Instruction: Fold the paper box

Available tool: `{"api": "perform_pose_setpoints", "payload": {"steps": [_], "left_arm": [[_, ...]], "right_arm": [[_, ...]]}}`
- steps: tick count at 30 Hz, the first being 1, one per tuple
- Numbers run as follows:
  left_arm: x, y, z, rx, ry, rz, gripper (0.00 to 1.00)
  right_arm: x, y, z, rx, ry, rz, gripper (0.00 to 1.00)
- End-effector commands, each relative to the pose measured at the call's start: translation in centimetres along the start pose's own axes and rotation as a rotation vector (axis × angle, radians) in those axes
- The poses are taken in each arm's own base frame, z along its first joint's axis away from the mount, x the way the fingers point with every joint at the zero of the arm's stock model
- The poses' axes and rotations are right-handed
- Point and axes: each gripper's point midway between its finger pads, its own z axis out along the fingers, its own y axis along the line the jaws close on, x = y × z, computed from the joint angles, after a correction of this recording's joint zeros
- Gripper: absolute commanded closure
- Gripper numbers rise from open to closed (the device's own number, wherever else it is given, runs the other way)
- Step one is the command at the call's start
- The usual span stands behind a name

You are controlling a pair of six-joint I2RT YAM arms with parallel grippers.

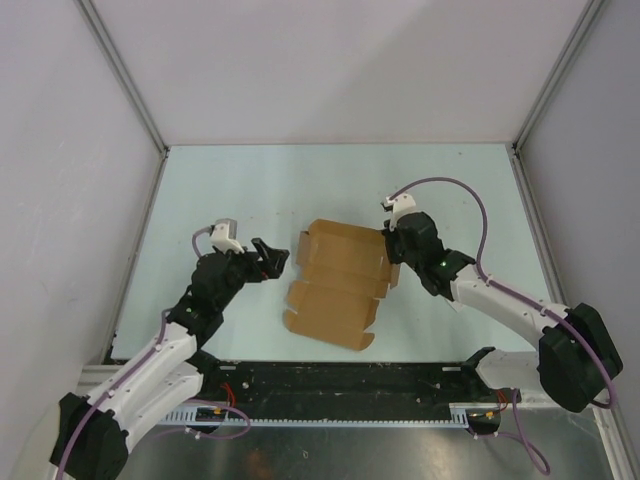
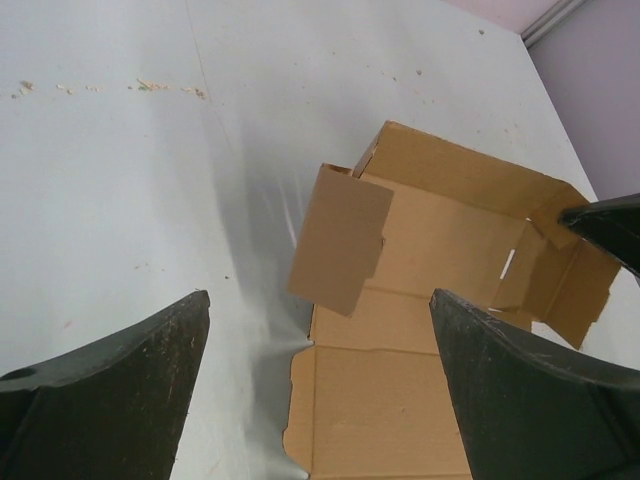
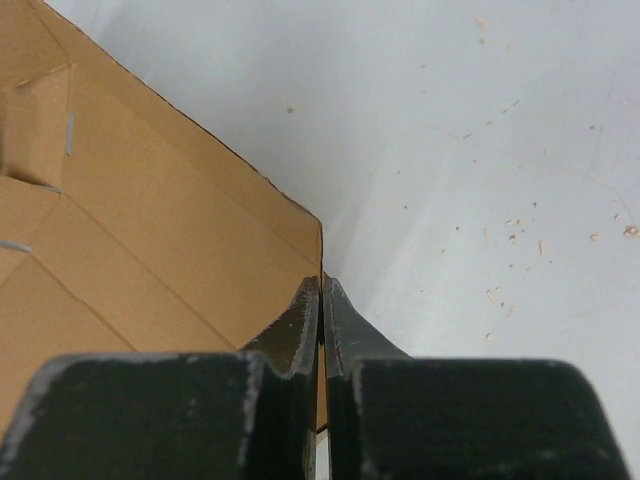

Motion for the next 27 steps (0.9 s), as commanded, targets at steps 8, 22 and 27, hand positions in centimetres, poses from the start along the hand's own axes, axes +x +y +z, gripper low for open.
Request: {"api": "perform_pose_setpoints", "payload": {"steps": [8,22,27], "left_arm": [[-1.4,-1.4,1.7,0.086,-0.076,0.047,0.05],[0.1,-3.1,3.3,0.227,-0.031,0.144,0.09],[1.0,-3.1,3.5,0.261,-0.008,0.185,0.12]], "right_arm": [[-2.8,-0.8,-1.2,0.022,-0.170,-0.037,1.00],[0.2,0.1,-2.7,0.073,-0.296,-0.175,1.00],[0.1,0.6,-3.3,0.091,-0.358,-0.196,1.00]]}}
